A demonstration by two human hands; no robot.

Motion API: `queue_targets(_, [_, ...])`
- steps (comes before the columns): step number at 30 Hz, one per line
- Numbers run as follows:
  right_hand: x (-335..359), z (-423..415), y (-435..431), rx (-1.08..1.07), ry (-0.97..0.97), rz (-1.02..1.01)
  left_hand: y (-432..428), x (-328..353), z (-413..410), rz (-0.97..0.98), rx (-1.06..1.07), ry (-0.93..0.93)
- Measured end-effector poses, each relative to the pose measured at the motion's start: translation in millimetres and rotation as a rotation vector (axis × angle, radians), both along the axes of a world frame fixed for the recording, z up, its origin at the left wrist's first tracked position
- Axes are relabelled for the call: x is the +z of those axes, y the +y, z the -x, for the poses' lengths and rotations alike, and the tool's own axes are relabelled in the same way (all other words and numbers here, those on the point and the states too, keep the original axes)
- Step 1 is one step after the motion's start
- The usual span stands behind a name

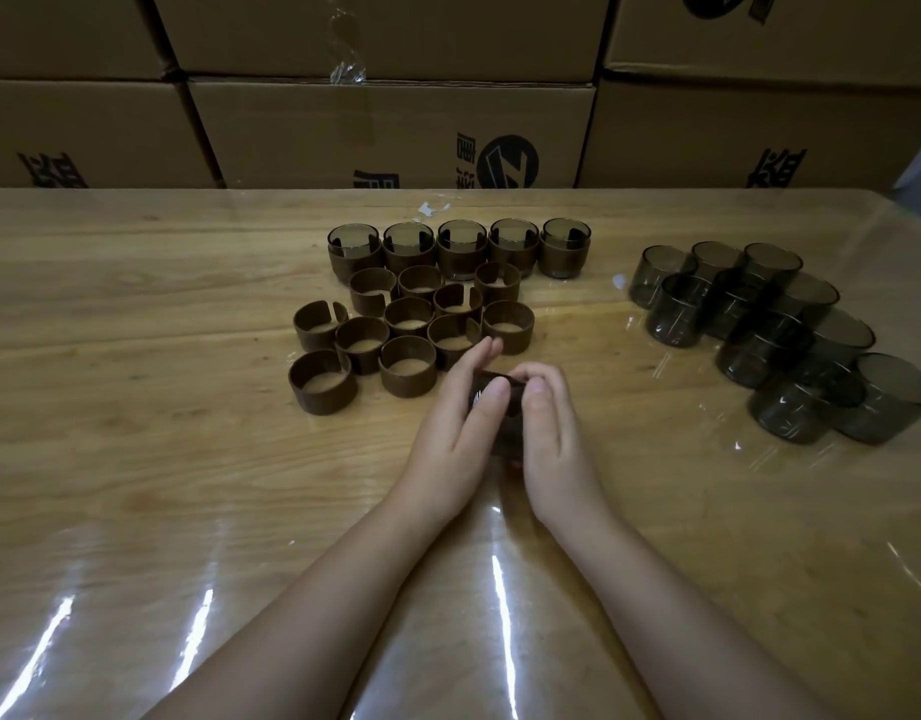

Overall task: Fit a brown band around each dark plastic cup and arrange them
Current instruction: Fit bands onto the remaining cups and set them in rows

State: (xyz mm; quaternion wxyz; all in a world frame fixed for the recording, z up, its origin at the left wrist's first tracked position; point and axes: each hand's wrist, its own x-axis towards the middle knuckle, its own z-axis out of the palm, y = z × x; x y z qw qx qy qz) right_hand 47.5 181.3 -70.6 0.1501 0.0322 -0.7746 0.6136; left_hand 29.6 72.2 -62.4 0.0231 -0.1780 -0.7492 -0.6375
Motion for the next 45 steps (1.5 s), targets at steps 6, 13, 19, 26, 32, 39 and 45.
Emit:
queue_targets(6, [1, 6, 1, -0.047, -0.090, 0.099, 3, 1, -6, 0.188, 0.005, 0.347])
queue_targets(13, [6, 7, 15, 0.014, -0.239, 0.347, 5, 1, -9, 0.315, -0.055, 0.442])
queue_targets(19, [1, -1, 2, -0.032, 0.059, 0.132, 3, -1, -8, 0.128, 0.020, 0.511])
queue_targets(26, [3, -11, -7, -0.044, 0.186, -0.238, 1, 8, -7, -0.141, 0.190, 0.319])
queue_targets(32, [10, -16, -10, -0.009, 0.207, -0.450, -6, 12, -2, -0.318, 0.249, 0.107])
queue_targets(39, [11, -15, -9, -0.176, 0.192, -0.464, -9, 15, 1, -0.036, 0.119, -0.003])
queue_targets(45, [7, -12, -2, -0.185, 0.105, -0.385, -6, 11, -2, -0.078, 0.005, -0.182])
